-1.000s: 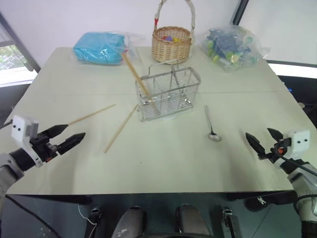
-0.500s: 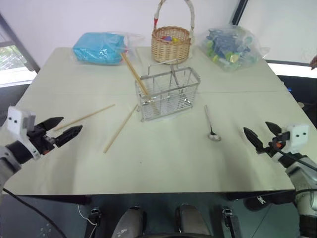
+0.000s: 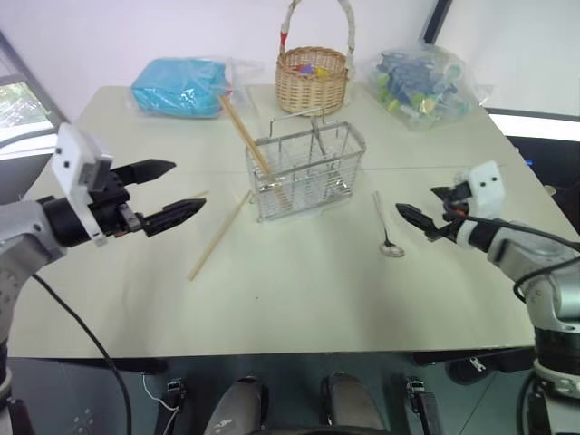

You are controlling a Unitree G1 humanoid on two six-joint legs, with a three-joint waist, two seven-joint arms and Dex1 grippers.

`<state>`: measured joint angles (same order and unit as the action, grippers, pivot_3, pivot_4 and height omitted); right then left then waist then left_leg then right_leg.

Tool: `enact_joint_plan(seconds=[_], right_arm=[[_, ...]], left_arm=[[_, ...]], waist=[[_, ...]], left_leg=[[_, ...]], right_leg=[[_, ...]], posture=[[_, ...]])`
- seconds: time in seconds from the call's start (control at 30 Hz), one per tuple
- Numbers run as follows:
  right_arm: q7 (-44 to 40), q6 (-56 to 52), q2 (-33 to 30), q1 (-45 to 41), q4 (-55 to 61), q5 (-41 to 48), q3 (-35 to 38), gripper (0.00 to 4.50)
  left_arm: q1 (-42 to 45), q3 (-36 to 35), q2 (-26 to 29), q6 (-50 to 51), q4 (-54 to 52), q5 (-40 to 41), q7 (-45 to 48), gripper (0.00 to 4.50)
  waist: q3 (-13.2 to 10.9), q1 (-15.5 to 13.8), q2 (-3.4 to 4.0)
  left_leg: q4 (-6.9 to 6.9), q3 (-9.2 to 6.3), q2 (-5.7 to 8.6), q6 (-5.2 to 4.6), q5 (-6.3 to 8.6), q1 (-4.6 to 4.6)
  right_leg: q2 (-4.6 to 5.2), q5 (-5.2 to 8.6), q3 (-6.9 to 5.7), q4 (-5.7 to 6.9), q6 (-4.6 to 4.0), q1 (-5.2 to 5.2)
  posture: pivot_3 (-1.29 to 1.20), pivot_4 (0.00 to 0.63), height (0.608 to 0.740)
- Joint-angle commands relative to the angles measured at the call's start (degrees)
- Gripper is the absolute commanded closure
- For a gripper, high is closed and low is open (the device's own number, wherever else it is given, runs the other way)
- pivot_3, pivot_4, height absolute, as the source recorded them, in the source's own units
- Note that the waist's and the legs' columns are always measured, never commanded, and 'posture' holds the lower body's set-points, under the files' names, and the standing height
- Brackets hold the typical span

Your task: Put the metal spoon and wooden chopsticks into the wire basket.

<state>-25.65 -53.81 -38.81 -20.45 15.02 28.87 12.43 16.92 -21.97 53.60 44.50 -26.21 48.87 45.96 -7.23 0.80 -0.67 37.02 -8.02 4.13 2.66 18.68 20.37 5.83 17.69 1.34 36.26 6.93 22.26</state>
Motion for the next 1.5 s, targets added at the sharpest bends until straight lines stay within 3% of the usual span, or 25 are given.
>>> enact_joint_plan(seconds=[0.03, 0.23, 0.63, 0.73, 0.97, 1.27, 1.5], right_arm=[[3.6, -8.6, 2.4, -2.4, 3.5, 2.2, -1.0, 0.00], [6.9, -12.3, 5.3, -4.4, 0.2, 0.2, -2.8, 0.00], [8.5, -4.9, 11.3, -8.7, -13.4, -5.2, -5.2, 0.00], [8.2, -3.5, 12.4, -9.4, -16.1, -6.3, -5.5, 0.88], [8.9, -2.9, 14.9, -10.4, -18.8, -6.4, -3.4, 4.45], [8.7, -2.1, 13.7, -11.2, -19.7, -8.2, -3.6, 4.45], [10.2, 5.9, 9.0, -15.7, -24.4, -11.5, -0.6, 4.45]], left_arm=[[2.9, 3.5, 0.1, -1.7, -1.3, -0.5, 1.7, 0.05], [6.5, 8.0, -0.9, -3.3, -0.9, -1.3, 4.1, 0.05], [9.1, 9.7, -2.2, -2.7, -1.5, -1.4, 3.7, 0.05], [9.6, 9.8, -2.2, -2.2, -1.5, -1.1, 3.6, 0.00], [10.7, 9.5, -1.9, -1.1, -1.5, -1.0, 3.2, 0.00], [11.2, 9.0, -2.2, -0.2, -2.1, -0.5, 1.8, 0.00], [12.2, 8.7, -2.5, -0.8, -1.1, -0.8, 0.7, 0.00]], waist=[[0.0, 0.0, 0.00], [0.0, 0.0, 0.00], [0.0, 0.4, -0.02], [0.0, 0.4, -0.01], [0.0, 0.6, -0.03], [0.1, 1.3, -0.11], [0.0, 1.2, -0.07]], left_leg=[[0.00, 0.00, 0.00, 0.00, 0.00, 0.00], [0.01, 0.00, 0.04, 0.00, 0.00, 0.03], [0.02, 0.02, 0.00, 0.00, -0.01, 0.00], [0.01, 0.02, 0.01, 0.00, 0.00, 0.00], [0.02, 0.02, 0.00, 0.01, -0.01, -0.01], [0.03, -0.01, -0.01, 0.01, -0.01, -0.04], [0.05, -0.01, 0.05, 0.01, -0.01, 0.00]], right_leg=[[-0.01, 0.00, 0.00, 0.00, 0.00, 0.00], [-0.03, 0.00, -0.01, 0.00, 0.00, 0.03], [-0.09, 0.00, -0.01, 0.10, 0.00, 0.07], [-0.09, 0.00, -0.01, 0.11, 0.00, 0.09], [-0.11, 0.00, -0.01, 0.12, 0.00, 0.08], [-0.12, -0.01, 0.00, 0.16, 0.00, 0.03], [-0.08, -0.01, -0.01, 0.16, 0.00, 0.06]], posture=[[0.00, 0.150, 0.740], [0.00, 0.150, 0.740], [0.00, 0.150, 0.740], [0.00, 0.150, 0.740], [0.00, 0.150, 0.740], [0.00, 0.150, 0.740], [0.00, 0.150, 0.740]])
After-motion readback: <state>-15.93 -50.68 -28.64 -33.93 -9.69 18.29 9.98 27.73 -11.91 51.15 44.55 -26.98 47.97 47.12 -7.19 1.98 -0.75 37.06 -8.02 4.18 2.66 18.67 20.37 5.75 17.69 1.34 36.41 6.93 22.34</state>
